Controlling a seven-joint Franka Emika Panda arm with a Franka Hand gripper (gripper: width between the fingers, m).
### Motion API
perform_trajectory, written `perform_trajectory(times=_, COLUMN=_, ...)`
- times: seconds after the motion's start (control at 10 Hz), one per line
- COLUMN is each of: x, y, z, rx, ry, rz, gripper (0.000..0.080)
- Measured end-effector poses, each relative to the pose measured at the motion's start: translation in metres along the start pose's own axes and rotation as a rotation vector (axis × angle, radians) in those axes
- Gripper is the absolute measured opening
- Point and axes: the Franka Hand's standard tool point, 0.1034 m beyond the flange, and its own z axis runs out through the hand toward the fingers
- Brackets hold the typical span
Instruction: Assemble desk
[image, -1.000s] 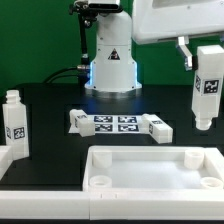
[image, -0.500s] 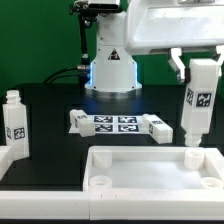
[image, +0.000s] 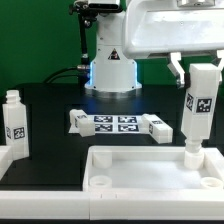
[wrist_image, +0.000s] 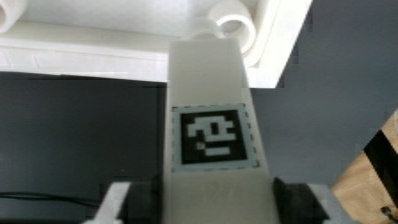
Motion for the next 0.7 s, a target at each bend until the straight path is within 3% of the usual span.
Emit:
perform_trajectory(times=0.3, x=0.001, y=-0.005, z=0.022, rx=-0.001, ry=-0.002, rz=-0.009, gripper=0.0285)
perform_trajectory(times=0.7, x=-0.004, y=-0.009, z=0.033, rx=-0.002, ry=-0.010, rz=-0.009, gripper=0.0285)
